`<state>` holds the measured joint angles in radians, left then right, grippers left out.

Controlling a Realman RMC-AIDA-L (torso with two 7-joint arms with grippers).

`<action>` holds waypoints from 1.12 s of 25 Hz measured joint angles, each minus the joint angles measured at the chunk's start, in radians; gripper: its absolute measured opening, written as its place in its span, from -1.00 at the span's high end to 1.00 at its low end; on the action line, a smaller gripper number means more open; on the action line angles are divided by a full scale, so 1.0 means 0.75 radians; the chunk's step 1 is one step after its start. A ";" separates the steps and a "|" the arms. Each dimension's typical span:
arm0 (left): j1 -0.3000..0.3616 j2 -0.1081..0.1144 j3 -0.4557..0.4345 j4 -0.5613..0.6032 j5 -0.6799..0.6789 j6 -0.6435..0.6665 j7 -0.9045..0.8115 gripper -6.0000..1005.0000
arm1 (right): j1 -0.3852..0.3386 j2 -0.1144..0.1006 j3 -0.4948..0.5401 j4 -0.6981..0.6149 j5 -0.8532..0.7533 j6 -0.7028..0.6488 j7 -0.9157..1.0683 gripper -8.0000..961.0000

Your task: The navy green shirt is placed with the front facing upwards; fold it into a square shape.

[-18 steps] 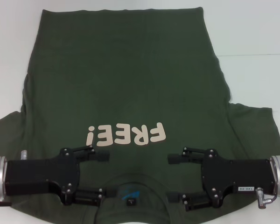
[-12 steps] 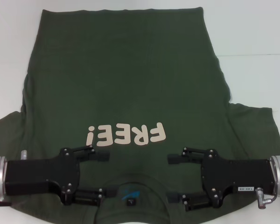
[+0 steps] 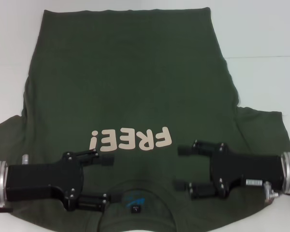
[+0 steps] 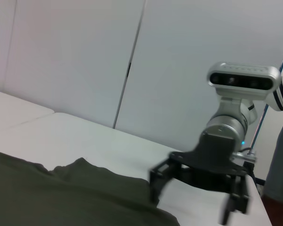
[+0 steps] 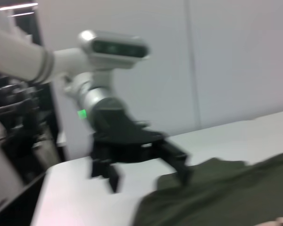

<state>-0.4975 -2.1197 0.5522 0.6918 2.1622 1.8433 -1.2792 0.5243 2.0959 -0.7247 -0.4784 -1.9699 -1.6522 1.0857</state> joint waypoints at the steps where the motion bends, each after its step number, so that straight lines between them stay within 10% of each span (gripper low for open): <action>1: -0.002 0.000 0.000 0.000 -0.003 -0.002 0.000 -0.85 | -0.001 -0.001 0.001 -0.004 0.020 0.023 0.014 -0.90; 17: -0.066 -0.015 0.010 -0.038 -0.009 -0.024 0.002 -0.85 | -0.080 -0.009 0.005 -0.798 -0.194 0.504 0.934 -0.89; 28: -0.081 -0.026 0.004 -0.050 -0.011 -0.041 0.002 -0.85 | -0.038 -0.015 0.015 -1.247 -0.869 0.120 1.507 -0.89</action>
<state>-0.5580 -2.1393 0.5554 0.6543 2.1543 1.8126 -1.2776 0.4957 2.0846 -0.7136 -1.4133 -2.6214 -1.5621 2.2158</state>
